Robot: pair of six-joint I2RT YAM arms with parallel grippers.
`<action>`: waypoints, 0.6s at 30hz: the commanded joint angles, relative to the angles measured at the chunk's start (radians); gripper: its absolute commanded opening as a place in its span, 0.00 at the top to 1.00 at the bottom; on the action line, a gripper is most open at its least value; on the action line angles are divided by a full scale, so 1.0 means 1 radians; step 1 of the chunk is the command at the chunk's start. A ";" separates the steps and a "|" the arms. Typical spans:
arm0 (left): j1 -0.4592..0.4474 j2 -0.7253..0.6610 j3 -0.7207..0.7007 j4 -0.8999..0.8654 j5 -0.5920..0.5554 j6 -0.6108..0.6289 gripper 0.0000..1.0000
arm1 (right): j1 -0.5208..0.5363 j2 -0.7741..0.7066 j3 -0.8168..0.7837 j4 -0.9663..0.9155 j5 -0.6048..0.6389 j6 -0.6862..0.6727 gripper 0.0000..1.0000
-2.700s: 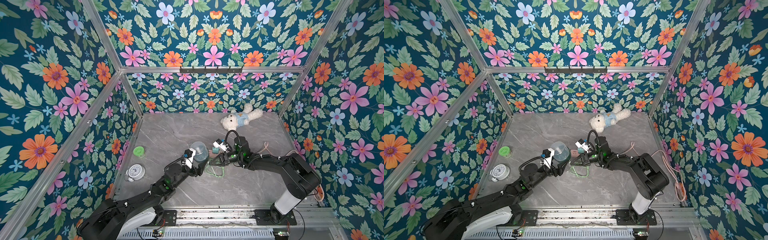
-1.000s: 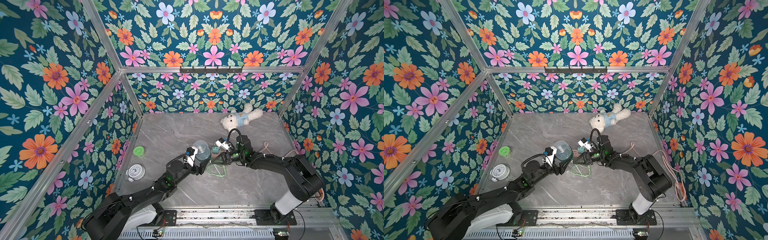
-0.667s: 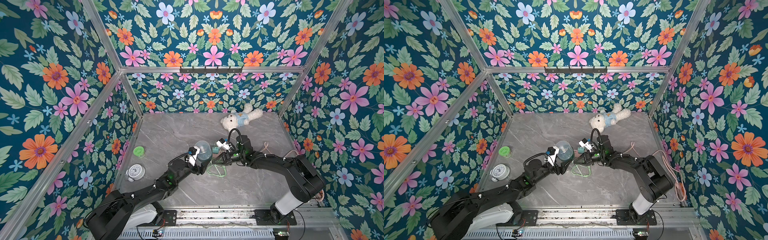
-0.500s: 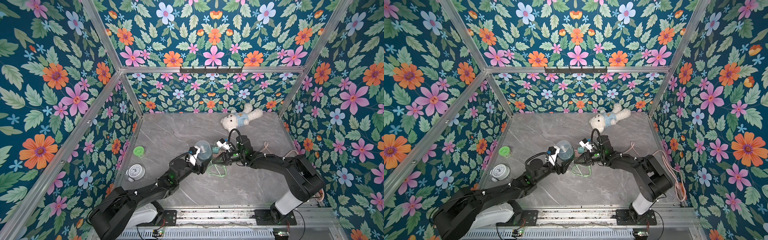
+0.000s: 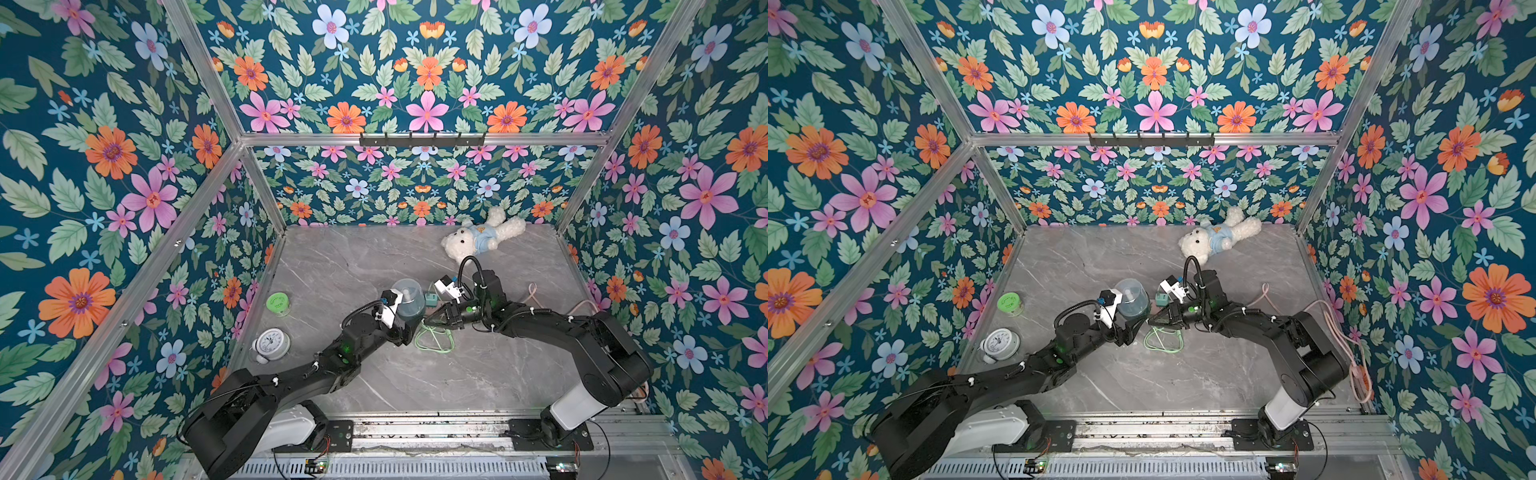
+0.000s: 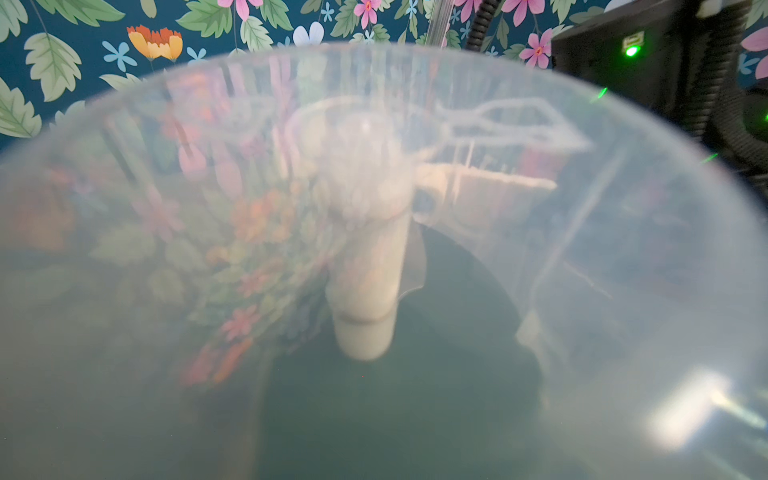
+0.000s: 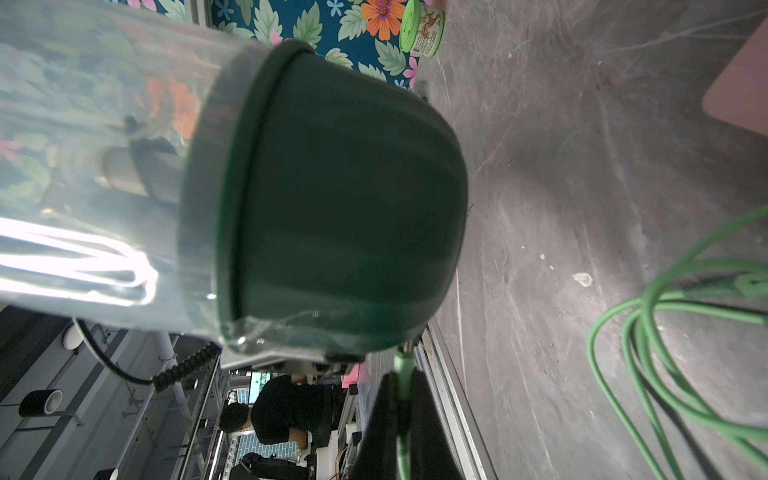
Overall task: Charge the cordless meat grinders
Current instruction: Insert the charging cable into the cordless meat grinder.
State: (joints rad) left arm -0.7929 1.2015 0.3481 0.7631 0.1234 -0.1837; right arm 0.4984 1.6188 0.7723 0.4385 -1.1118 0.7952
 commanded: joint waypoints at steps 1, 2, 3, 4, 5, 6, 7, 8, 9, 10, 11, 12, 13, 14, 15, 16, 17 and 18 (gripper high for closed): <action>-0.027 -0.008 -0.001 -0.034 0.327 -0.020 0.42 | 0.002 -0.002 0.001 0.332 0.081 0.011 1.00; -0.027 -0.011 -0.002 -0.037 0.332 -0.018 0.41 | 0.001 -0.004 -0.004 0.347 0.073 0.015 1.00; -0.026 -0.014 -0.003 -0.040 0.338 -0.012 0.42 | 0.000 -0.006 -0.008 0.356 0.069 0.019 1.00; -0.027 -0.018 -0.007 -0.032 0.348 -0.011 0.41 | 0.000 -0.005 -0.009 0.358 0.067 0.021 1.00; -0.026 -0.024 -0.013 -0.027 0.355 -0.009 0.41 | 0.000 -0.005 -0.009 0.353 0.065 0.020 1.00; -0.026 -0.027 -0.015 -0.025 0.366 -0.003 0.41 | -0.002 -0.007 -0.010 0.353 0.064 0.021 1.00; -0.027 -0.029 -0.016 -0.030 0.381 0.005 0.41 | -0.006 -0.005 -0.013 0.362 0.061 0.025 1.00; -0.026 -0.033 -0.015 -0.041 0.393 0.007 0.41 | -0.012 -0.004 -0.017 0.379 0.057 0.037 1.00; -0.027 -0.036 -0.014 -0.046 0.403 0.009 0.41 | -0.018 -0.002 -0.018 0.388 0.054 0.047 1.00; -0.027 -0.038 -0.013 -0.057 0.410 0.011 0.41 | -0.023 0.000 -0.019 0.389 0.049 0.052 1.00; -0.026 -0.038 -0.005 -0.080 0.409 0.017 0.41 | -0.026 -0.002 -0.016 0.377 0.044 0.049 1.00; -0.027 -0.037 0.004 -0.109 0.399 0.027 0.42 | -0.026 -0.004 -0.013 0.363 0.041 0.041 1.00; -0.027 -0.033 0.015 -0.139 0.383 0.037 0.42 | -0.026 -0.008 -0.012 0.350 0.043 0.032 1.00; -0.027 -0.028 0.021 -0.156 0.373 0.046 0.42 | -0.026 -0.011 -0.011 0.345 0.038 0.030 1.00; -0.027 -0.025 0.024 -0.163 0.357 0.050 0.42 | -0.026 -0.013 -0.010 0.340 0.037 0.032 1.00; -0.026 -0.024 0.024 -0.163 0.333 0.053 0.42 | -0.027 -0.016 -0.010 0.334 0.036 0.031 1.00; -0.026 -0.026 0.019 -0.151 0.314 0.052 0.42 | -0.026 -0.018 -0.012 0.331 0.038 0.029 1.00; -0.026 -0.027 0.016 -0.139 0.294 0.048 0.42 | -0.026 -0.020 -0.014 0.327 0.038 0.027 1.00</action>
State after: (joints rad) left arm -0.7933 1.1702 0.3710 0.7254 0.1562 -0.1509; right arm 0.4736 1.6157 0.7391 0.5663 -1.1931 0.8383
